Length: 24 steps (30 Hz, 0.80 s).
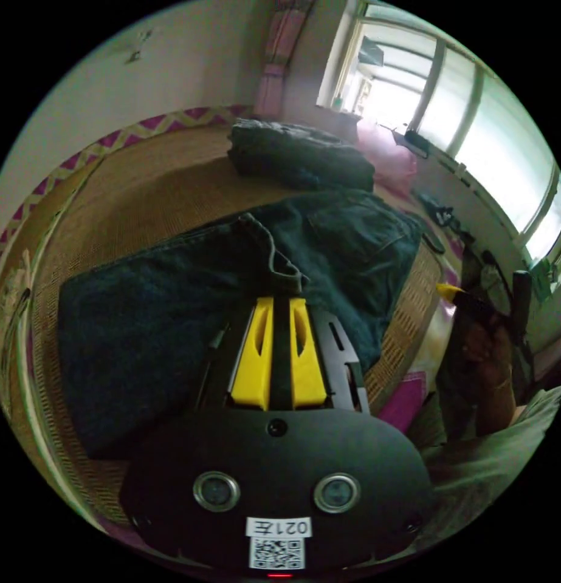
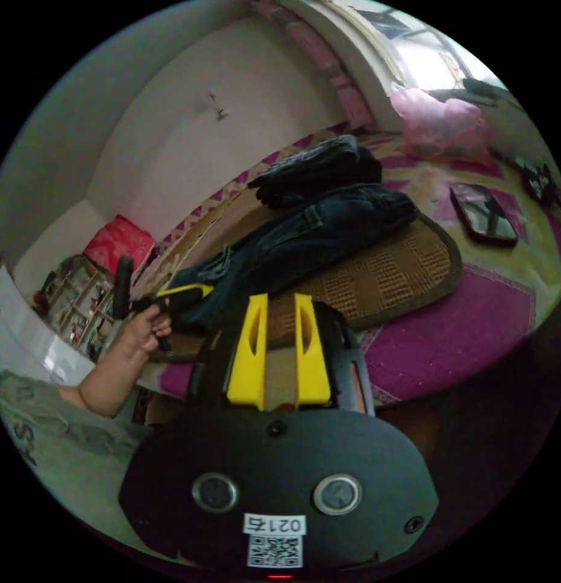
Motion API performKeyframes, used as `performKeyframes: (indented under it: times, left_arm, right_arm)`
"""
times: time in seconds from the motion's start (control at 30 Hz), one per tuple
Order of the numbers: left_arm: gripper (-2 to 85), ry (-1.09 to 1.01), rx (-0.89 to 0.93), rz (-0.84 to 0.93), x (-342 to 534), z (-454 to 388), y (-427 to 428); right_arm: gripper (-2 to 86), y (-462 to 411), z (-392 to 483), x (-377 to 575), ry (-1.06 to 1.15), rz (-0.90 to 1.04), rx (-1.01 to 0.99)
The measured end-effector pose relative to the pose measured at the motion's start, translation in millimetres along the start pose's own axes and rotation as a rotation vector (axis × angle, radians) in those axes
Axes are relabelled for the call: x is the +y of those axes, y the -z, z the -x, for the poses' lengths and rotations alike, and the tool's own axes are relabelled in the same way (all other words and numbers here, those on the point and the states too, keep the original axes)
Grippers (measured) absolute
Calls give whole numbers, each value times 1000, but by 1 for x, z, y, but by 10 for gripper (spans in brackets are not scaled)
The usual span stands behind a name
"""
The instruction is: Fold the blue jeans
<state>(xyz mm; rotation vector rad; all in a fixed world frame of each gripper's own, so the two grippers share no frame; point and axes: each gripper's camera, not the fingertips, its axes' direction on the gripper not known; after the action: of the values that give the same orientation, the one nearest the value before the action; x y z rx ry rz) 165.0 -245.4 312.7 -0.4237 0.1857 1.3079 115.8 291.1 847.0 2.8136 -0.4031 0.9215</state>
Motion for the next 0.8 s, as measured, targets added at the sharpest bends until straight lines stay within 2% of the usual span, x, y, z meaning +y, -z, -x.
performKeyframes:
  times: [0.13, 0.27, 0.33, 0.5, 0.6, 0.7, 0.8]
  left_arm:
    - [59, 24, 133, -30, 11, 16, 5]
    - [46, -53, 312, -256, 38, 34, 43]
    - [43, -81, 316, -294, 49, 39, 59]
    - [37, -63, 297, -323, 77, 65, 89]
    - [30, -7, 323, -323, 95, 89, 100]
    - [16, 42, 335, -332, 115, 113, 112]
    - [0, 75, 318, -358, 134, 134, 130]
  right_arm:
    - [120, 21, -80, -48, -267, -77, 53]
    - [154, 33, -151, -91, -448, -128, 32]
    - [154, 28, -172, -106, -501, -123, -50]
    - [126, 8, -202, -132, -654, -138, -148]
    - [63, -10, -214, -140, -747, -122, -165]
    - [30, -3, -188, -152, -687, -164, -185]
    - [24, 24, -64, -199, -338, -208, -71]
